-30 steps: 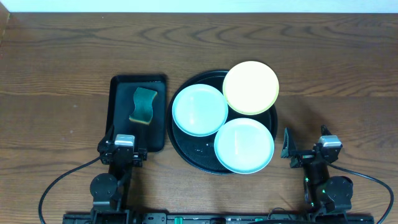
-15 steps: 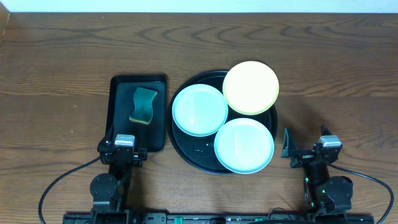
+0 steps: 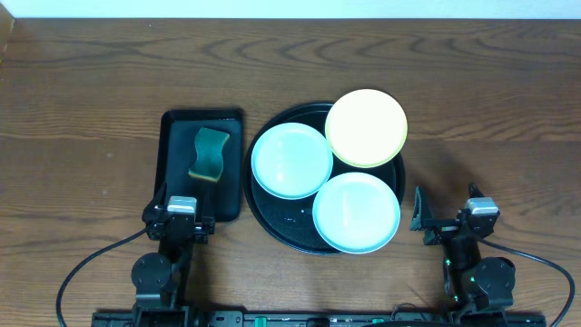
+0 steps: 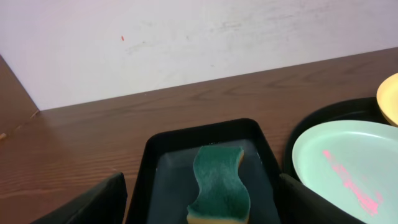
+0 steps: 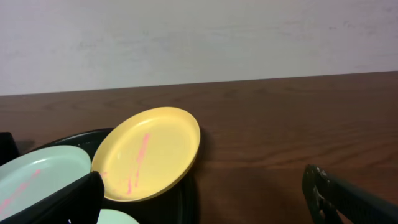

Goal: Clean dirty plates on tray and stack at the side

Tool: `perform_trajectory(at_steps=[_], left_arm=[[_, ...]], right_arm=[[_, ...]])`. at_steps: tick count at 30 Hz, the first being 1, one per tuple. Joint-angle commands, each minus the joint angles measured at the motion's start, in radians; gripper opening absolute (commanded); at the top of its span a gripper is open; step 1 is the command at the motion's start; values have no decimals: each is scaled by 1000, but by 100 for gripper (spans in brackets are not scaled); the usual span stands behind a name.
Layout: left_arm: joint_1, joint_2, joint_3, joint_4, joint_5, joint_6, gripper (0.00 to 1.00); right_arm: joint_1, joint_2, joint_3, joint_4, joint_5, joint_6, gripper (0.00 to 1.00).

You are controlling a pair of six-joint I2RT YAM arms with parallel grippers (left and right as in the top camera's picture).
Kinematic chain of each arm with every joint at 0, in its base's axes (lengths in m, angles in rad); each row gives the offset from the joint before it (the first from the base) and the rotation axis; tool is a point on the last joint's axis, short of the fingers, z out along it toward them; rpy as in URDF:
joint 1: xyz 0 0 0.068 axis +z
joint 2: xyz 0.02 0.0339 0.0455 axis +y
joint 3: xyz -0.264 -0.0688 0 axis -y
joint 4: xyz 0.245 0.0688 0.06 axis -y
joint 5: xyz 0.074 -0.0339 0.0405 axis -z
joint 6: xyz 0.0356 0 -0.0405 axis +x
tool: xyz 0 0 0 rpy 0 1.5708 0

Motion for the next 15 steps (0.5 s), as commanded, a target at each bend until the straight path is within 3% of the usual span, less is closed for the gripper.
perform_trajectory(at_steps=[1, 15], left_arm=[[6, 0, -15, -37, 2, 13, 76], [6, 0, -15, -35, 3, 13, 76]], right_arm=[[-6, -2, -2, -4, -8, -10, 99], [-7, -2, -2, 19, 6, -10, 99]])
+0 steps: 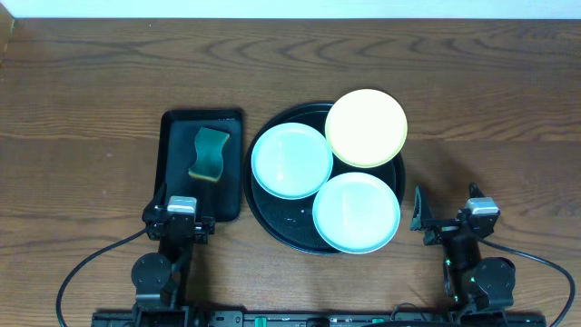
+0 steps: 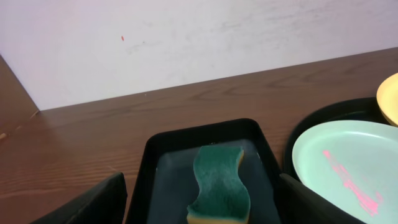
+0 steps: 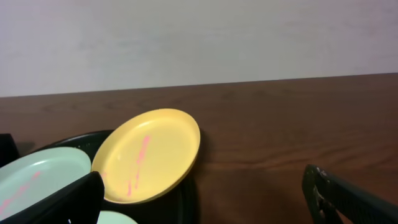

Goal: Clean dirty plates on tray and stack at the side

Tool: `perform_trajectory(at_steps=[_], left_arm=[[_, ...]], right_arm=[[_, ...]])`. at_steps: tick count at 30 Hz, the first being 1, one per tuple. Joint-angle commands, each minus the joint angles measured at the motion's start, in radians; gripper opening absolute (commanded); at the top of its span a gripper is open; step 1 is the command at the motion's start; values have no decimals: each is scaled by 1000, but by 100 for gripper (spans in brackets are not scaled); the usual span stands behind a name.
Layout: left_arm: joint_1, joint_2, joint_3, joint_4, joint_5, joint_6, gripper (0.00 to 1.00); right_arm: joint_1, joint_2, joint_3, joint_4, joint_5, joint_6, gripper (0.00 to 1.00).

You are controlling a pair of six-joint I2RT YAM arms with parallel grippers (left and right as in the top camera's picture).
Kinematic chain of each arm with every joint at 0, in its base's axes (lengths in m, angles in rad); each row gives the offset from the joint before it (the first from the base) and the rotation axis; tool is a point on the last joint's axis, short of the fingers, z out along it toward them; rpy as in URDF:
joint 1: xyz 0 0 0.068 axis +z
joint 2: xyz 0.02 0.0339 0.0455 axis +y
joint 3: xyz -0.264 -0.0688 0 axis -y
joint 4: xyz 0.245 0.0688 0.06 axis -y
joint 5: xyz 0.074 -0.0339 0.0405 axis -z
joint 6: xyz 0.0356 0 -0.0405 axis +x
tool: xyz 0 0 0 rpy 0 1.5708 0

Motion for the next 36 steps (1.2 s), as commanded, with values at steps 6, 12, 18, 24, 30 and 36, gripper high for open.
perform_trajectory(at_steps=[6, 12, 18, 24, 30, 36], left_arm=[[6, 0, -15, -33, 3, 13, 76], [6, 3, 0, -37, 3, 11, 76], [6, 101, 135, -85, 37, -60, 76], [6, 311, 354, -133, 158, -60, 76], [6, 605, 707, -397, 210, -90, 76], [6, 899, 1058, -726, 205, -120, 76]], right_arm=[[-7, -2, -2, -3, 6, -10, 99], [-7, -2, -1, 56, 1, 3, 99], [-7, 5, 18, 235, -26, 63, 99], [-7, 89, 130, 220, -57, 52, 99], [-7, 354, 354, 145, -89, 39, 99], [-7, 626, 626, -49, -99, 39, 99]])
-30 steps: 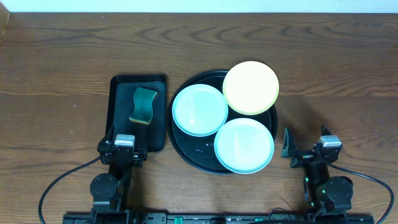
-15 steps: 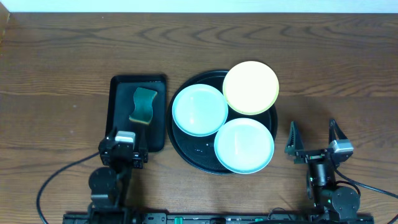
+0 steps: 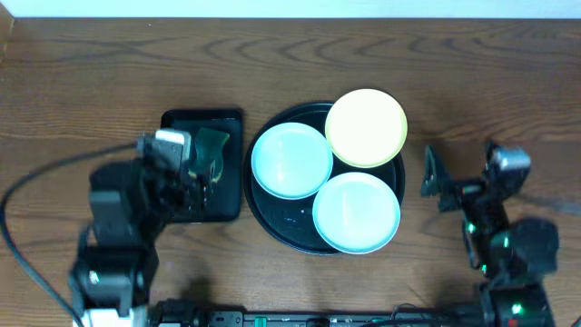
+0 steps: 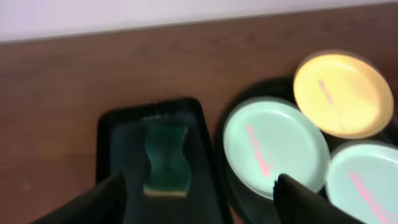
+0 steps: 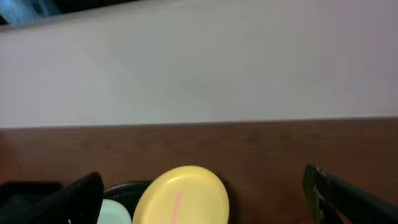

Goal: Clean dirty plates on tray and stack at the side

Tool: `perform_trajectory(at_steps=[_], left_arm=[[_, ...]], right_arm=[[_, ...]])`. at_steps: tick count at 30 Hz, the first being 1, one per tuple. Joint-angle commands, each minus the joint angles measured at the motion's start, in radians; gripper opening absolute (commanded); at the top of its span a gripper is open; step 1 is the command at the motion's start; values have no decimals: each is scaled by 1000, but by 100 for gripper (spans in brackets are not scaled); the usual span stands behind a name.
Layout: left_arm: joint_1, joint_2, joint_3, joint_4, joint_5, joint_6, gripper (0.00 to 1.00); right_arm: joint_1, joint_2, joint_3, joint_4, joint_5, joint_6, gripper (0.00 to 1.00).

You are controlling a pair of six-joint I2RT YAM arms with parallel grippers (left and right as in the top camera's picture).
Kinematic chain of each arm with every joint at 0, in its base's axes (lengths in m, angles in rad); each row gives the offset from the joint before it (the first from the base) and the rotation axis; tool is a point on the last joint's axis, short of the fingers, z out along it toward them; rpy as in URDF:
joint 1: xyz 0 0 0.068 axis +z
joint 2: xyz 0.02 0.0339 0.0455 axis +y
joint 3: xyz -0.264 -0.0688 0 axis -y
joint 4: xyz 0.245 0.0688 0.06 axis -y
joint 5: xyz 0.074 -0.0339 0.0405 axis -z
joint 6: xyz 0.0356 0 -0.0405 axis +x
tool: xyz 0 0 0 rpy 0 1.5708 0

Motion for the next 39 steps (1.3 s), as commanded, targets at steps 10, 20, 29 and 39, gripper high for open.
perform_trajectory(at_steps=[10, 20, 29, 39], left_arm=[[6, 585, 652, -583, 68, -61, 76], [6, 746, 665, -645, 164, -208, 76], [6, 783, 665, -603, -50, -290, 76], [6, 783, 665, -603, -301, -399, 76]], right_arm=[[-7, 565, 632, -657, -139, -3, 99], [0, 736, 705, -656, -393, 20, 92], [126, 918, 710, -646, -339, 249, 72], [334, 1135, 730, -657, -98, 406, 50]])
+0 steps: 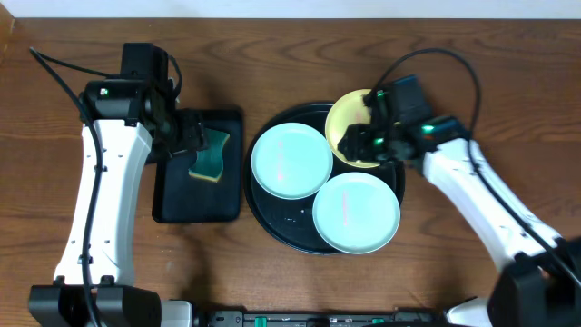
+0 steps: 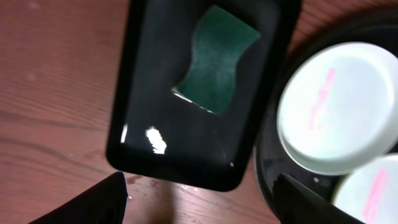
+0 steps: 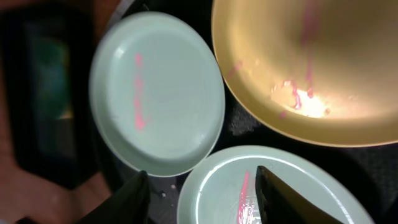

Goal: Clean dirty plates on tray and stack at the side

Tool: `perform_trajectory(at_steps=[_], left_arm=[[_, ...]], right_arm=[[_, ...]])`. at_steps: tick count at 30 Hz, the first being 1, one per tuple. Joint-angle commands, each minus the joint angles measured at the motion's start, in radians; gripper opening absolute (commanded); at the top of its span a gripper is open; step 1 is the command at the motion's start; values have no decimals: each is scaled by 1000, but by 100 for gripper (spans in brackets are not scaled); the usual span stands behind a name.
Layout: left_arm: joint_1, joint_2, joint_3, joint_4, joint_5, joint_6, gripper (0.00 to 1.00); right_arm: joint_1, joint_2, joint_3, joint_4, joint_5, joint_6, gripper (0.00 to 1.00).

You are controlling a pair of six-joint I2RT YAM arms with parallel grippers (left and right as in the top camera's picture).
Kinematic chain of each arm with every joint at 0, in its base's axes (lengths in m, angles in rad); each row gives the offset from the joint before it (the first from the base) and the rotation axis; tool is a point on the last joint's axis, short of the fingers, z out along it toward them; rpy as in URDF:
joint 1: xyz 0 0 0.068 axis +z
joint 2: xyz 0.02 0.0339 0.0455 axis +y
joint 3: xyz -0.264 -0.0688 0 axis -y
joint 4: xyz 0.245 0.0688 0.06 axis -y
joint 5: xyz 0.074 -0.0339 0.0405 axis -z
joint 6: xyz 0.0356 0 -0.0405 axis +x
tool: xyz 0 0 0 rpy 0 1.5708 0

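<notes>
A round black tray (image 1: 295, 218) holds three plates streaked with pink: a mint plate (image 1: 290, 161) on the left, a second mint plate (image 1: 356, 212) at the front and a yellow plate (image 1: 349, 118) at the back. A green sponge (image 1: 211, 153) lies in the wet rectangular black tray (image 1: 195, 204). My left gripper (image 1: 186, 136) hangs open above the sponge tray; the sponge (image 2: 216, 59) is ahead of its fingers (image 2: 87, 205). My right gripper (image 1: 363, 141) hangs open over the yellow plate's (image 3: 311, 62) near rim, with the front mint plate (image 3: 273, 186) below its fingers (image 3: 292, 199).
Everything sits on a brown wooden table (image 1: 73, 182). Bare wood lies left of the sponge tray, right of the round tray and along the back. The arms' cables (image 1: 54, 64) loop over the back left and back right.
Both arms moved farther over the table. The left gripper, then at the sponge tray's left edge, now looks down on the tray. The right, then right of the round tray, is over the plates.
Both arms first sat parked at the table's front edge with their grippers open, and nothing changed half a second later. Then both were raised beside the trays. Now the left hangs over the sponge tray and the right over the plates. Plates and sponge have not moved.
</notes>
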Motion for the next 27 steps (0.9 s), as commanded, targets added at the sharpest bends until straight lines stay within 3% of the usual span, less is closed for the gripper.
perform_trajectory(at_steps=[1, 9, 27], left_arm=[[6, 2, 18, 0, -59, -35, 76], [6, 2, 18, 21, -10, -35, 76], [6, 10, -39, 98, -17, -34, 76]], right_arm=[[51, 51, 25, 8, 113, 89, 50], [110, 194, 25, 89, 142, 157, 35], [166, 320, 25, 200, 284, 182, 20]])
